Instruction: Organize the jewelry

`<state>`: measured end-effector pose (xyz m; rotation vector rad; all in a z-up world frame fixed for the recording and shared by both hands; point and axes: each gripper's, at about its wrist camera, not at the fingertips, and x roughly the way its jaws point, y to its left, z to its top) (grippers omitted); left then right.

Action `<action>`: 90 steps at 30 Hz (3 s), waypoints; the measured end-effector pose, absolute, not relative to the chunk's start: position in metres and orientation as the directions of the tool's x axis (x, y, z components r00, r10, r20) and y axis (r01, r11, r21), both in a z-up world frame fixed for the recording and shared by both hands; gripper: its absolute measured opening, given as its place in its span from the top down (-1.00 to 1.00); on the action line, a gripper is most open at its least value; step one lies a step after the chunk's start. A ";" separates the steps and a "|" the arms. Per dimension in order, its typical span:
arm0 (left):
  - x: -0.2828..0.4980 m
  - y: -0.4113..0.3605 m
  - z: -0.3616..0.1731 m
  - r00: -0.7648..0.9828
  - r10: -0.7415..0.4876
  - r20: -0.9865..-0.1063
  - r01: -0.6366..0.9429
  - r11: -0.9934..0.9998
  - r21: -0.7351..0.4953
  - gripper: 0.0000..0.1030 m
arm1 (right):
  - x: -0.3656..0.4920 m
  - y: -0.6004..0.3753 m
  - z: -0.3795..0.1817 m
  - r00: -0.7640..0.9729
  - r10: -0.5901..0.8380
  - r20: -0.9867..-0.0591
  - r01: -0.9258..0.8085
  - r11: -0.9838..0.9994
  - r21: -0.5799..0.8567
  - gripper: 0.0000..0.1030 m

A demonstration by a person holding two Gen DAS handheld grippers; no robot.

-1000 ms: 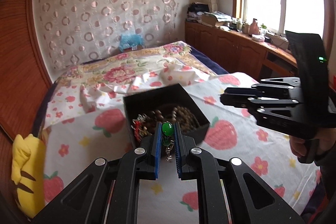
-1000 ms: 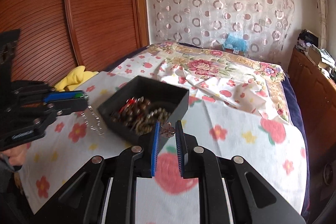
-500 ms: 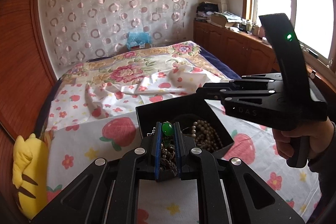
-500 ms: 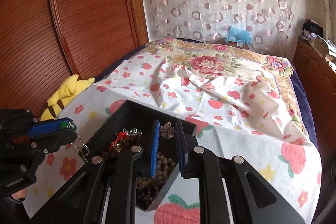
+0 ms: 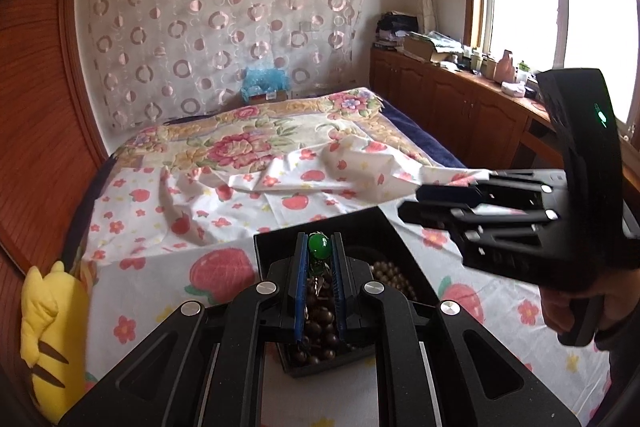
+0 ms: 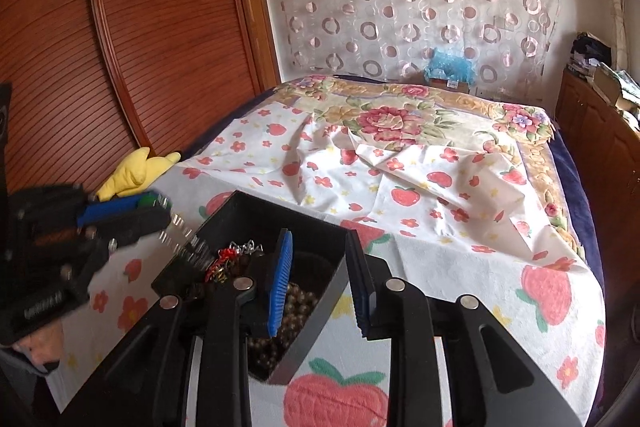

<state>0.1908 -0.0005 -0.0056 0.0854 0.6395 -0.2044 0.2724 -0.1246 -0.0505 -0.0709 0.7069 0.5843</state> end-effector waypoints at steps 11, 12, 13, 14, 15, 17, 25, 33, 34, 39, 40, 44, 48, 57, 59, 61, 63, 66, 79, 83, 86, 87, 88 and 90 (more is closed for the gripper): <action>0.179 -0.001 -0.012 0.792 -0.138 -0.595 0.170 0.985 -0.003 0.01 | 0.238 -0.146 -0.052 0.663 0.403 -0.631 -0.454 0.887 0.089 0.42; 0.175 -0.002 -0.013 0.795 -0.130 -0.592 0.167 0.986 0.007 -0.07 | 0.231 -0.148 -0.052 0.675 0.389 -0.627 -0.442 0.894 0.079 0.42; 0.171 -0.003 -0.014 0.799 -0.124 -0.588 0.164 0.986 0.015 -0.21 | 0.229 -0.152 -0.052 0.680 0.383 -0.626 -0.435 0.897 0.077 0.42; 0.166 -0.003 -0.013 0.805 -0.116 -0.582 0.157 0.987 0.021 -0.34 | 0.222 -0.155 -0.051 0.689 0.379 -0.618 -0.426 0.901 0.077 0.42; 0.162 -0.003 -0.013 0.809 -0.109 -0.577 0.150 0.988 0.024 -0.41 | 0.217 -0.157 -0.052 0.695 0.378 -0.611 -0.423 0.903 0.078 0.34; 0.152 -0.004 -0.011 0.822 -0.094 -0.562 0.133 0.991 0.029 -0.62 | 0.205 -0.163 -0.052 0.710 0.378 -0.595 -0.415 0.906 0.080 0.08; 0.115 -0.002 0.003 0.855 -0.068 -0.515 0.100 0.994 0.035 -0.85 | 0.169 -0.171 -0.055 0.743 0.364 -0.561 -0.392 0.917 0.076 -0.70; 0.079 -0.002 0.009 0.871 -0.009 -0.490 0.036 0.998 0.045 -0.85 | 0.121 -0.181 -0.039 0.803 0.361 -0.474 -0.368 0.926 0.081 -0.95; 0.075 -0.001 0.008 0.870 -0.012 -0.493 0.035 0.999 0.038 -0.85 | 0.115 -0.181 -0.039 0.808 0.359 -0.468 -0.364 0.928 0.084 -0.95; 0.057 -0.001 0.000 0.861 -0.022 -0.509 0.035 0.999 0.017 -0.85 | 0.084 -0.187 -0.035 0.846 0.313 -0.432 -0.312 0.947 0.076 -0.95; 0.053 -0.001 -0.002 0.859 -0.017 -0.512 0.030 0.999 0.017 -0.85 | 0.080 -0.188 -0.035 0.848 0.310 -0.429 -0.306 0.949 0.078 -0.95; 0.042 0.001 -0.007 0.856 -0.004 -0.517 0.018 1.000 0.021 -0.85 | 0.067 -0.190 -0.034 0.864 0.287 -0.414 -0.285 0.956 0.069 -0.95; 0.034 0.007 -0.012 0.847 -0.007 -0.531 0.009 1.000 0.003 -0.85 | 0.064 -0.191 -0.036 0.868 0.278 -0.411 -0.278 0.959 0.061 -0.95; 0.026 0.008 -0.014 0.851 -0.004 -0.525 0.007 1.000 0.003 -0.85 | 0.064 -0.189 -0.039 0.868 0.268 -0.417 -0.267 0.962 0.063 -0.95; 0.026 0.009 -0.013 0.852 -0.006 -0.524 0.007 1.000 -0.001 -0.85 | 0.063 -0.189 -0.040 0.868 0.268 -0.418 -0.266 0.962 0.064 -0.95; 0.026 0.007 -0.012 0.854 -0.007 -0.520 0.007 1.000 -0.001 -0.85 | 0.063 -0.189 -0.040 0.869 0.269 -0.416 -0.266 0.962 0.065 -0.95; 0.024 0.006 -0.011 0.859 -0.003 -0.511 0.007 1.000 0.007 -0.85 | 0.064 -0.189 -0.040 0.869 0.269 -0.415 -0.267 0.961 0.065 -0.95; 0.025 0.006 -0.009 0.859 -0.008 -0.511 0.009 1.000 0.000 -0.85 | 0.063 -0.188 -0.041 0.871 0.266 -0.413 -0.265 0.962 0.062 -0.95; 0.025 0.006 -0.010 0.860 -0.008 -0.511 0.009 1.000 0.000 -0.85 | 0.061 -0.189 -0.041 0.873 0.266 -0.408 -0.262 0.963 0.067 -0.95; 0.025 0.006 -0.010 0.860 -0.006 -0.511 0.007 1.000 0.000 -0.85 | 0.061 -0.189 -0.042 0.873 0.266 -0.408 -0.263 0.963 0.066 -0.95; 0.025 0.006 -0.010 0.860 -0.006 -0.510 0.008 1.000 0.000 -0.85 | 0.060 -0.189 -0.042 0.873 0.267 -0.408 -0.263 0.963 0.067 -0.95; 0.025 0.006 -0.010 0.860 -0.007 -0.510 0.008 1.000 0.000 -0.85 | 0.061 -0.189 -0.042 0.874 0.266 -0.407 -0.262 0.963 0.066 -0.95; 0.025 0.006 -0.010 0.860 -0.007 -0.510 0.008 1.000 -0.001 -0.85 | 0.061 -0.189 -0.041 0.873 0.267 -0.407 -0.263 0.963 0.067 -0.95; 0.025 0.006 -0.010 0.860 -0.007 -0.510 0.007 1.000 -0.001 -0.85 | 0.061 -0.189 -0.042 0.874 0.265 -0.407 -0.261 0.963 0.067 -0.95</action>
